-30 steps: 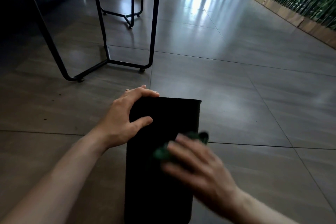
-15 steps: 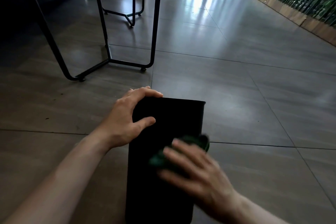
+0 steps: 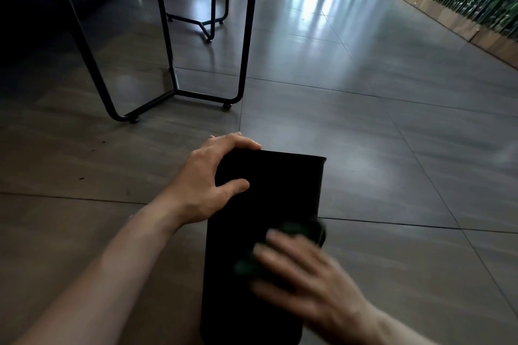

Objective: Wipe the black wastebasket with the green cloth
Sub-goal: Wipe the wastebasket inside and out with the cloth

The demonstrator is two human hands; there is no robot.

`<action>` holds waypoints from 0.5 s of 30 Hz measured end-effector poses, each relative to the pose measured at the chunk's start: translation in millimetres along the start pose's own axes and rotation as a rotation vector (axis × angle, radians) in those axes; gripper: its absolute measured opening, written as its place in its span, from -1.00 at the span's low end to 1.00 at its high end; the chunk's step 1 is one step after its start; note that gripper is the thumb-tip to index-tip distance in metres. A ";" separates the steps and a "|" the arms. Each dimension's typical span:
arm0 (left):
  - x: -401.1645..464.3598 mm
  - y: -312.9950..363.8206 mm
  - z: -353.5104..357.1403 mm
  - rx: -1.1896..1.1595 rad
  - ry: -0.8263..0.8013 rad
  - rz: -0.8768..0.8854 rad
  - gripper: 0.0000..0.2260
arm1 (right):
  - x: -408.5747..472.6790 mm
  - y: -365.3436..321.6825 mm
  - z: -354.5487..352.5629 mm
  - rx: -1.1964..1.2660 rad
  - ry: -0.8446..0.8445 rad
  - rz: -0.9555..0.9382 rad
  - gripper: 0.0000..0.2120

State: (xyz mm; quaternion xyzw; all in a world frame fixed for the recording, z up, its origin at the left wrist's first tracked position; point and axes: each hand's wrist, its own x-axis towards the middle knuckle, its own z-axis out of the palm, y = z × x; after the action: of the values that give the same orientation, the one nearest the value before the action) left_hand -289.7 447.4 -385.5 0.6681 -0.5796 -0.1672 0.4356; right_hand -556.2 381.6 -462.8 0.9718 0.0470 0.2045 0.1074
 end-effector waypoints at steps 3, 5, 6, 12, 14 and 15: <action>1.0 -0.5 -0.1 0.000 -0.018 0.002 -0.45 | 42.6 43.3 -19.8 0.149 0.223 0.476 -0.73; 1.0 -0.6 -1.0 -0.004 -0.018 0.003 -0.45 | 60.2 52.8 -21.2 0.152 0.283 0.629 -0.68; 1.0 -0.5 -1.0 -0.005 -0.015 0.008 -0.44 | 60.1 47.9 -17.6 0.119 0.275 0.606 -0.66; 0.5 1.3 -0.3 -0.007 -0.011 -0.002 -0.46 | -14.9 -32.0 9.7 -0.114 -0.050 -0.061 -0.68; 0.6 2.6 0.1 -0.010 -0.024 0.006 -0.46 | -17.0 -25.2 4.6 -0.106 -0.085 -0.083 -0.67; 0.9 2.6 0.2 -0.004 -0.022 0.008 -0.46 | -9.3 -16.4 0.7 -0.052 -0.045 -0.025 -0.67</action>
State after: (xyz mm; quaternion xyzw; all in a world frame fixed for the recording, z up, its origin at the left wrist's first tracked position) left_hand -291.3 446.6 -383.3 0.6630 -0.5867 -0.1737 0.4314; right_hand -565.1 396.1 -470.8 0.9725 0.0512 0.1822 0.1361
